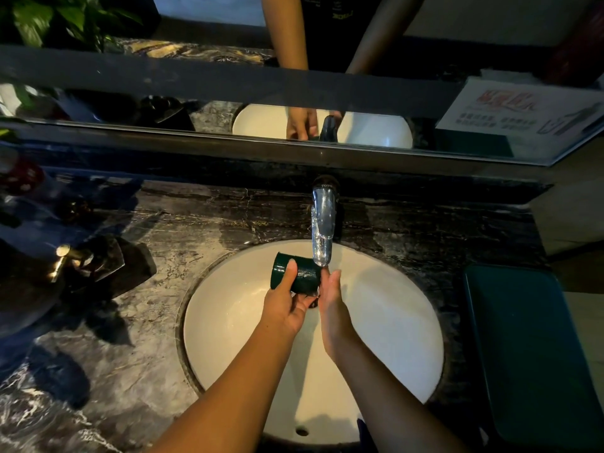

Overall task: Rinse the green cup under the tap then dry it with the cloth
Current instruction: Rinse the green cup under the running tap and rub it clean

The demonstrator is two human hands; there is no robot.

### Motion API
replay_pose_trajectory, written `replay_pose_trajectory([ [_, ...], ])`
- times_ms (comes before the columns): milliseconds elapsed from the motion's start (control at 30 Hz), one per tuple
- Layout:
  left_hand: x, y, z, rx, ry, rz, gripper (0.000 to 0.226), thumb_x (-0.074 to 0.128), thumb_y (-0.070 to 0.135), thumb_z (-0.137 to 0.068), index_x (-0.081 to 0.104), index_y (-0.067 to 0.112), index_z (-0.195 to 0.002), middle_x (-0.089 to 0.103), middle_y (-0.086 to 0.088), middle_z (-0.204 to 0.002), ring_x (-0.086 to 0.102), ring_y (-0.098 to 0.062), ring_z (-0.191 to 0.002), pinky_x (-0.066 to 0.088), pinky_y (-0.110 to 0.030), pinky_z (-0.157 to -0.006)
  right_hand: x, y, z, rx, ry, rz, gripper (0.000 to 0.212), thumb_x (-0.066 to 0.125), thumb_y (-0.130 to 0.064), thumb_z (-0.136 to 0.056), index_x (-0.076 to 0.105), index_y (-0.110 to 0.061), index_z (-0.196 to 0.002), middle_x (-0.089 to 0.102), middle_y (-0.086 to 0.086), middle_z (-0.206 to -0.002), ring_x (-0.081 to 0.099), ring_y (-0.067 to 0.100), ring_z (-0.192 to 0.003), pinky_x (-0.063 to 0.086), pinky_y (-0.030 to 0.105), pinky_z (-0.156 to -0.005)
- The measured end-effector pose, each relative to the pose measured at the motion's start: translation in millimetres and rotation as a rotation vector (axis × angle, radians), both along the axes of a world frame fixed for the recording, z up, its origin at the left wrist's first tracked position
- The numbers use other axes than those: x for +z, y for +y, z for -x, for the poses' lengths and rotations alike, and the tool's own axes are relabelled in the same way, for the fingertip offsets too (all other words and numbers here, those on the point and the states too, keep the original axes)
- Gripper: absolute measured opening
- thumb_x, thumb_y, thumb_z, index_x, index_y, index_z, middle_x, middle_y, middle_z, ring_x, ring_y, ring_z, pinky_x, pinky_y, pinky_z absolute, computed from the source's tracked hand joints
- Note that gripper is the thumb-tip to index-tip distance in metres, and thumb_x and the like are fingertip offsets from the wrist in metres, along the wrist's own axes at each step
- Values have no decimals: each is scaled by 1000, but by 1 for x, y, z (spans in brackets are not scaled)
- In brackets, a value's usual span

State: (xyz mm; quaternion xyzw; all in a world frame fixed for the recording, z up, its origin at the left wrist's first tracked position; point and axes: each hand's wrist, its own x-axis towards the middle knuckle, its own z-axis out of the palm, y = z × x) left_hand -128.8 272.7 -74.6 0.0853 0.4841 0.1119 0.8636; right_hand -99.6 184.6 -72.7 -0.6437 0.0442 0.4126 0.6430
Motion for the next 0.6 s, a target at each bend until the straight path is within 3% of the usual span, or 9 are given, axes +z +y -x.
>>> replay_pose_trajectory([
  [67,-3,-4,3,-15,-18,-30,51,75,15,-85,57,-2,-129,67,-29,-124,65,-46,-117,46,-64,-106,2,1,-6,-13,37,-6,72,19,-87,-80,58,-50,-128,68,-13,-128,57,6,-125,35,38,-114],
  [133,-5,-5,4,2,-26,-41,60,78,15,-78,56,-2,-131,67,-30,-126,65,-46,-117,46,-63,-106,4,4,-7,-36,91,-18,72,16,-81,-81,59,-45,-126,69,-10,-127,57,9,-127,34,38,-116],
  [200,-5,-3,4,38,-9,-53,61,78,15,-77,57,-3,-131,67,-30,-126,65,-45,-117,46,-61,-107,7,5,-1,-15,126,-12,86,20,-85,-78,54,-38,-141,61,-5,-143,47,14,-141,23,44,-125],
  [267,-8,-1,7,66,18,-68,57,78,13,-80,57,-3,-130,66,-30,-125,64,-45,-117,47,-60,-107,9,6,7,47,160,-16,112,27,-100,-65,41,-34,-155,45,-4,-160,31,15,-152,10,49,-129],
  [333,-10,0,11,82,34,-64,51,76,13,-84,57,-2,-129,66,-29,-125,64,-44,-118,47,-60,-107,11,4,5,63,184,-29,131,32,-109,-51,36,-33,-158,39,-3,-164,25,16,-155,7,50,-129],
  [467,-6,-7,9,54,-39,-66,55,75,16,-83,57,-2,-131,67,-29,-126,65,-44,-117,48,-58,-107,16,5,-10,19,131,-82,114,28,-98,-62,50,-29,-150,63,1,-143,50,17,-140,24,46,-126],
  [600,-10,-4,3,62,-36,-82,58,76,18,-82,57,-2,-134,67,-29,-126,65,-44,-118,46,-59,-109,14,4,-2,45,69,-44,99,21,-94,-74,47,-37,-150,57,-7,-148,43,12,-143,16,46,-128],
])
